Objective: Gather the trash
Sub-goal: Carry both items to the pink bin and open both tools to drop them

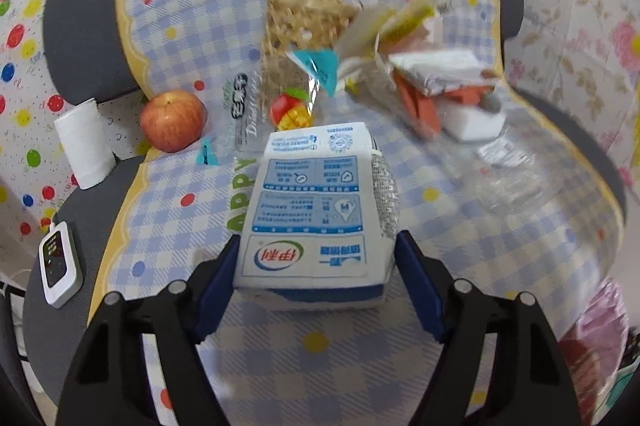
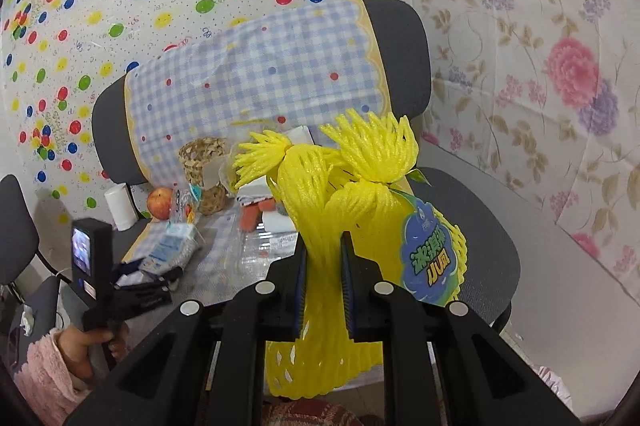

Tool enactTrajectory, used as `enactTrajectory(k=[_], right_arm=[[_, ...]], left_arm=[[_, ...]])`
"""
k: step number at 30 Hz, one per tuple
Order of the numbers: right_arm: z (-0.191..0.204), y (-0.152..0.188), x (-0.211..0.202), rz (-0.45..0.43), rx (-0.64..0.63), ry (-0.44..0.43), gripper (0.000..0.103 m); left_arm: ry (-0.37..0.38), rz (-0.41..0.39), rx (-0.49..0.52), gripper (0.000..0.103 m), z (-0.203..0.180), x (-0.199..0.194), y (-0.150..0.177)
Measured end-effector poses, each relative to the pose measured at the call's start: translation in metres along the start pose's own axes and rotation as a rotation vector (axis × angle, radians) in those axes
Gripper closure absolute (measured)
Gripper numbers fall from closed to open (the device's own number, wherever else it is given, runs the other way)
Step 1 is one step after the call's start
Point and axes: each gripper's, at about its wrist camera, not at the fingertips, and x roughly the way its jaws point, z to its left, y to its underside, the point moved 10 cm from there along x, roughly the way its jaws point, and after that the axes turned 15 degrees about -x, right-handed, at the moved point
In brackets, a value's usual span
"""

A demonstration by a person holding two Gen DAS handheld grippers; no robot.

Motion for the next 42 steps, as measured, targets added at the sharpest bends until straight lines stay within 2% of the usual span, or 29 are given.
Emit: enactTrajectory(k=[3, 6, 8, 11, 12, 14, 20, 24, 28, 34, 37, 42], right_arm=[[0.003, 0.013, 0.001, 0.018, 0.004, -0.009, 0.087], [0.001, 0.019, -0.006, 0.012, 0.011, 0.004, 0.087], [-0.004, 0.022, -0.014, 0.005, 0.023, 0.019, 0.087], [-0.018, 0.030, -0.037, -0.004, 0.042, 0.058, 0.087], [-0.023, 0.034, -0.044, -0.006, 0.047, 0.077, 0.087], [-0.041, 0.048, -0.067, -0.005, 0.076, 0.129, 0.087], [-0.085, 0.110, -0.121, 0.056, 0.159, 0.278, 0.087], [-0.106, 0.156, -0.148, 0.097, 0.241, 0.354, 0.087], [-0.123, 0.204, -0.165, 0.142, 0.308, 0.420, 0.087], [-0.147, 0.267, -0.153, 0.202, 0.444, 0.389, 0.087], [-0.156, 0.287, -0.146, 0.236, 0.490, 0.380, 0.086], [-0.175, 0.300, -0.140, 0.242, 0.539, 0.390, 0.086]], left_arm=[[0.053, -0.018, -0.022, 0.030, -0.008, -0.028, -0.006], [0.030, -0.057, 0.017, 0.030, -0.025, -0.062, -0.010], [0.046, -0.106, 0.048, 0.030, -0.044, -0.087, -0.013], [0.118, -0.184, 0.101, 0.029, -0.087, -0.125, -0.012], [0.143, -0.193, 0.115, 0.029, -0.100, -0.131, -0.009], [0.240, -0.193, 0.161, 0.029, -0.138, -0.143, 0.005], [0.461, -0.116, 0.300, 0.029, -0.238, -0.142, 0.067], [0.577, -0.012, 0.392, 0.029, -0.304, -0.133, 0.128], [0.631, 0.053, 0.455, 0.029, -0.342, -0.124, 0.176], [0.676, 0.122, 0.554, 0.029, -0.388, -0.109, 0.236], [0.677, 0.143, 0.588, 0.029, -0.401, -0.103, 0.250], [0.677, 0.170, 0.628, 0.029, -0.423, -0.088, 0.263]])
